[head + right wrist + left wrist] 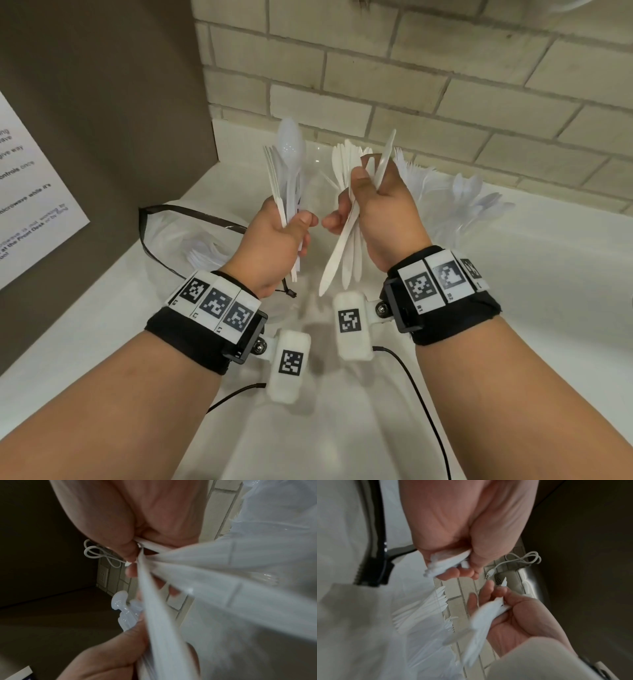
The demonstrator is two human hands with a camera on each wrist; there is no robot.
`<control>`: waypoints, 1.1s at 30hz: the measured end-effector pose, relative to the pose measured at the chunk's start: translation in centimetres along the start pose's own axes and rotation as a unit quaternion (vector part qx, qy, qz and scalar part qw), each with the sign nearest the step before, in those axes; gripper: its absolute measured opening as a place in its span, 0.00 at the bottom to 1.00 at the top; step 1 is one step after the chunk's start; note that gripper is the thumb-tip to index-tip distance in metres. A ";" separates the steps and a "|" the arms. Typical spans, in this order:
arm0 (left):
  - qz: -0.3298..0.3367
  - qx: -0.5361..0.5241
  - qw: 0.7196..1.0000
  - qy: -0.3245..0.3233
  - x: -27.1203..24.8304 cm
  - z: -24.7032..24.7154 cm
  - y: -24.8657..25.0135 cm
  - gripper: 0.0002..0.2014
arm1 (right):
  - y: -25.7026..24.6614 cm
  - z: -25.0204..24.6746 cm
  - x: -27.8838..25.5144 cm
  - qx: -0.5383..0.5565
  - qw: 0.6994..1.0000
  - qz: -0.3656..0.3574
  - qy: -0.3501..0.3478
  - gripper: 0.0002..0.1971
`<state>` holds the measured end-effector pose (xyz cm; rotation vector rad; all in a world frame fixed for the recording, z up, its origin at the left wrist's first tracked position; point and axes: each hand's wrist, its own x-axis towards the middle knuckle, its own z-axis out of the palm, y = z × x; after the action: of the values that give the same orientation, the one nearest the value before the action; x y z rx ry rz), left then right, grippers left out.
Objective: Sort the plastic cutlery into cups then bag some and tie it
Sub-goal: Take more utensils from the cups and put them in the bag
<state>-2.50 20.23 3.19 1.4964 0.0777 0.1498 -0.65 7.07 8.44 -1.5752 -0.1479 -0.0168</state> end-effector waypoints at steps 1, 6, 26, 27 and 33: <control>0.002 0.010 1.000 0.003 0.0 0.1 0.1 0.03 | -0.1 0.0 0.0 -0.002 1.000 -0.001 0.005 0.05; -0.013 -0.017 0.999 -0.026 -0.2 0.5 0.6 0.11 | -0.5 0.2 0.8 -0.086 0.991 -0.027 0.098 0.17; 0.056 0.320 0.946 0.021 -0.2 0.7 0.7 0.15 | -0.5 0.8 1.3 -0.237 0.965 -0.062 0.088 0.15; 0.066 0.337 0.939 0.029 -0.1 0.7 0.8 0.15 | -0.5 1.0 1.2 -0.247 0.965 -0.063 0.064 0.15; 0.103 0.330 0.938 0.031 -0.2 1.3 0.7 0.16 | 0.5 2.3 0.8 -0.241 0.970 -0.044 0.004 0.14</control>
<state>-2.55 18.96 4.01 2.1720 0.0192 0.3669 -0.04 9.41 8.05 -2.0530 -0.2175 -0.1376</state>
